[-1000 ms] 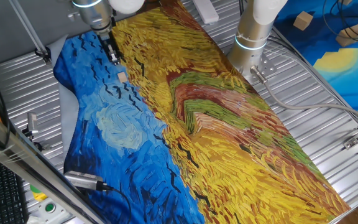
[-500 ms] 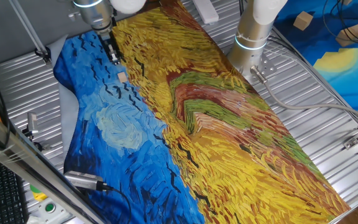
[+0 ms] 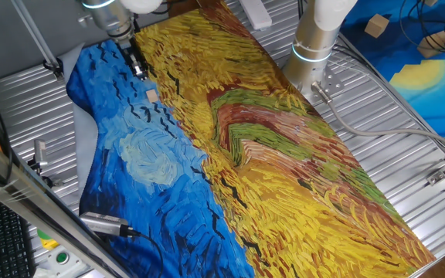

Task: Pick up the small block on the left and move it to the right

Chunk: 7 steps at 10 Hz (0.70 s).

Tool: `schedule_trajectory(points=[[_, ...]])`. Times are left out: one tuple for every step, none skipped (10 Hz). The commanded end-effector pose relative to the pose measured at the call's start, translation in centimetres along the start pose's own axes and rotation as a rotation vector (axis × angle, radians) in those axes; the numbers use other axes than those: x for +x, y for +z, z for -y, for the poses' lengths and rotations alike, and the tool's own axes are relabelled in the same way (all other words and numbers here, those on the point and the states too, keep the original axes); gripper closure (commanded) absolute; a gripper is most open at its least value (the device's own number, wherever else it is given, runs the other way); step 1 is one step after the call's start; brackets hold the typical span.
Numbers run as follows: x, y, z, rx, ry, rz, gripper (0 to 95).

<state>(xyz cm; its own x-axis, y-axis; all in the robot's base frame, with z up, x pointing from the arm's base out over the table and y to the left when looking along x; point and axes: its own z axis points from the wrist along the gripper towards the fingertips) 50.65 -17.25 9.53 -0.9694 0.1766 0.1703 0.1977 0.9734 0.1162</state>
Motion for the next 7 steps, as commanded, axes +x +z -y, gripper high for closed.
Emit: schedule_trajectory(points=[[0.15,-0.09,-0.05,0.004,0.004,-0.011,95.0],[0.15,-0.09,-0.05,0.005,0.006,-0.012,95.0],[0.15,-0.09,-0.05,0.006,0.01,-0.007,95.0],[0.15,-0.09,-0.05,0.012,0.011,-0.006,95.0],[0.15,-0.09,-0.05,0.046,-0.023,0.0,95.0],[0.15,-0.09,-0.05,0.085,-0.055,0.004,95.0],[0.15,-0.09,-0.05,0.112,-0.083,0.006,95.0]])
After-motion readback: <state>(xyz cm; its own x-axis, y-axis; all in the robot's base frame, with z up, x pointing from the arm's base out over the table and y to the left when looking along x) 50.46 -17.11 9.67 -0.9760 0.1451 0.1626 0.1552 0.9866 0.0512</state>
